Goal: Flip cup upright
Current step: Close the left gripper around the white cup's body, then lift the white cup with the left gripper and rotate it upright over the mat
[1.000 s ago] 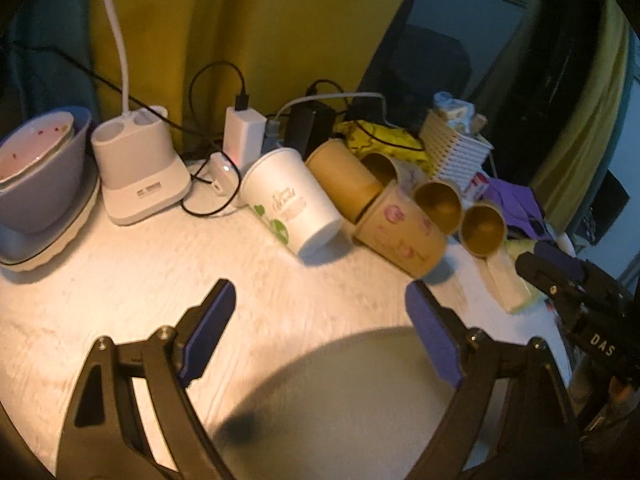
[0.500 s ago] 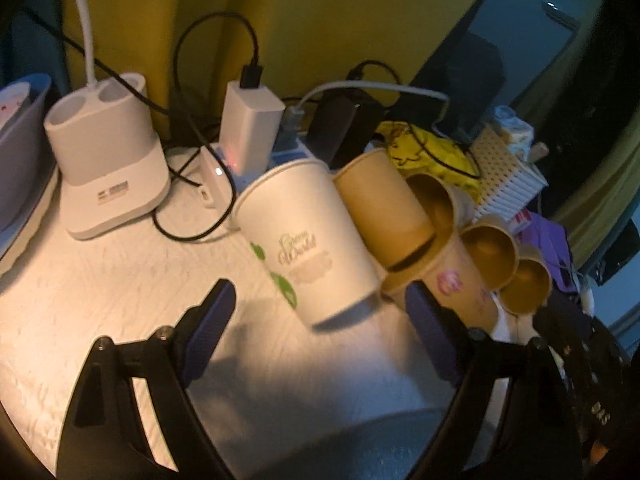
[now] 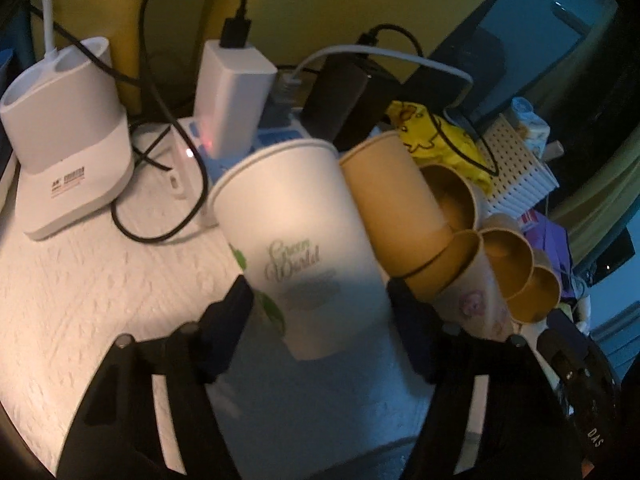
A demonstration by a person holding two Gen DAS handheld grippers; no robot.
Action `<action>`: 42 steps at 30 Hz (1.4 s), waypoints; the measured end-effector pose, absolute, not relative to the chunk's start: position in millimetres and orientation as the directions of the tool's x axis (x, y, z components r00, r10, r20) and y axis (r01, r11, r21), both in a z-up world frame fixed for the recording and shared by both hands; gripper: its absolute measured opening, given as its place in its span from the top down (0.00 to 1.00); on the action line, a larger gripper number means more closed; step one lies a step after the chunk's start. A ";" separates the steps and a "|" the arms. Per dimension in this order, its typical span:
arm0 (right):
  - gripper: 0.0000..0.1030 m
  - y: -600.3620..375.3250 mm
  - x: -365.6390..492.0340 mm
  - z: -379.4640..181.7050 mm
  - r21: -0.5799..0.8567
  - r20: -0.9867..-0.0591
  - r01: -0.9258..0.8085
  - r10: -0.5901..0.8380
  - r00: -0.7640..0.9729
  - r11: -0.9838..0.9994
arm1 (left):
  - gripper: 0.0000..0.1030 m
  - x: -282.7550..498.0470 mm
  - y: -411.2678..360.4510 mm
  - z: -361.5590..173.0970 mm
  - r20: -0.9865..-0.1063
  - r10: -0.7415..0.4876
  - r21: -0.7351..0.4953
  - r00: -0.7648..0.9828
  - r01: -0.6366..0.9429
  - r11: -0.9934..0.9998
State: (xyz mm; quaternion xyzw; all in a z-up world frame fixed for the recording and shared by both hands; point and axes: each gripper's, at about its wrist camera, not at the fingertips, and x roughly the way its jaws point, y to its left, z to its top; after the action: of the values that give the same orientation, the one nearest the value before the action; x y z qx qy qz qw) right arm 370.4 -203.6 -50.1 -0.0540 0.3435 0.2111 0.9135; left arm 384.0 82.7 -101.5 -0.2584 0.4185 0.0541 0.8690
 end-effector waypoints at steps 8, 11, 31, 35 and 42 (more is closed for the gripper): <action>0.44 -202.1 361.5 -40.7 0.054 -0.636 -0.422 0.357 0.684 0.905 | 0.37 355.7 77.5 -80.3 -0.722 -0.130 -0.404 0.680 -0.261 0.877; 0.44 -199.5 352.5 -34.9 0.052 -0.629 -0.425 0.360 0.689 0.904 | 0.37 340.1 74.8 -71.3 -0.708 -0.128 -0.392 0.694 -0.236 0.889; 0.44 -198.8 245.2 -0.1 0.063 -0.584 -0.446 0.395 0.709 0.893 | 0.37 199.3 28.0 -20.7 -0.577 -0.126 -0.267 0.807 -0.040 0.963; 0.44 -197.3 216.7 6.5 0.062 -0.563 -0.449 0.403 0.722 0.891 | 0.37 167.6 17.4 -15.5 -0.545 -0.120 -0.237 0.830 -0.015 0.971; 0.44 -194.0 170.2 14.3 0.050 -0.536 -0.447 0.402 0.743 0.893 | 0.37 123.0 -1.6 -9.5 -0.499 -0.128 -0.199 0.857 0.030 0.980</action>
State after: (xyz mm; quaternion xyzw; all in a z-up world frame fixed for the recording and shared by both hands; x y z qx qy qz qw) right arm 170.2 -194.0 14.3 -0.0412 0.2773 0.2277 0.9325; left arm 123.0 -1.6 -9.5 -0.0926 0.2643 -0.0410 0.9591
